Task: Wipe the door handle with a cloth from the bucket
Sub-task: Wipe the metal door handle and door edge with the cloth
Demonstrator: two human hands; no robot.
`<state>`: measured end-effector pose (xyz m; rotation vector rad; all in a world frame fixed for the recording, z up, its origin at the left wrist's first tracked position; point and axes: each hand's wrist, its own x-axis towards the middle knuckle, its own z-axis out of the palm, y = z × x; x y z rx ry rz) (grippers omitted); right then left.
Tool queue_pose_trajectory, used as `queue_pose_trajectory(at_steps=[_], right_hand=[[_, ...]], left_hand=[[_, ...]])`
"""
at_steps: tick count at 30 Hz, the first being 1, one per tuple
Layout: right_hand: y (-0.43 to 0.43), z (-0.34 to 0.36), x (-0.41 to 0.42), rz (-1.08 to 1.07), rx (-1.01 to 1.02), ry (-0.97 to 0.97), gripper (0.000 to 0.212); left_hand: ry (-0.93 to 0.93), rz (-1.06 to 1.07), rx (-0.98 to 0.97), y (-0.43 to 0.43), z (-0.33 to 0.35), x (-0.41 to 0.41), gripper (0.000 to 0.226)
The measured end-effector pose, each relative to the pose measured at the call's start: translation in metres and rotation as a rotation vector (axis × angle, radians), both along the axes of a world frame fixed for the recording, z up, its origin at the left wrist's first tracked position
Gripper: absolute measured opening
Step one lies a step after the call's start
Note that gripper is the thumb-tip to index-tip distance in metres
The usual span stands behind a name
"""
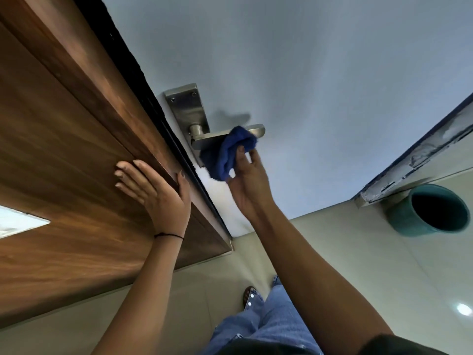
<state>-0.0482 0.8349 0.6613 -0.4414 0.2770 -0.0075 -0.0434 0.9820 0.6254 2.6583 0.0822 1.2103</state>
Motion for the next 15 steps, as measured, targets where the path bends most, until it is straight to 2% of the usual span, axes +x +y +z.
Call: queue_pose_trajectory(at_steps=[3, 9, 11, 14, 15], right_hand=[[0.010, 0.000, -0.002, 0.082, -0.016, -0.005, 0.029], [-0.034, -0.002, 0.006, -0.082, 0.045, -0.032, 0.022], [-0.033, -0.003, 0.009, -0.072, 0.070, -0.032, 0.028], [-0.011, -0.003, 0.003, -0.003, 0.102, 0.010, 0.051], [-0.001, -0.003, 0.001, 0.038, 0.095, 0.015, 0.049]], left_hand=[[-0.003, 0.002, -0.001, 0.001, 0.001, -0.001, 0.079], [0.008, 0.023, -0.012, 0.001, 0.002, 0.000, 0.078], [0.011, 0.020, -0.011, 0.000, 0.002, 0.001, 0.078], [0.024, -0.014, 0.009, 0.004, 0.002, -0.002, 0.082], [0.040, -0.030, 0.023, 0.006, 0.002, -0.004, 0.085]])
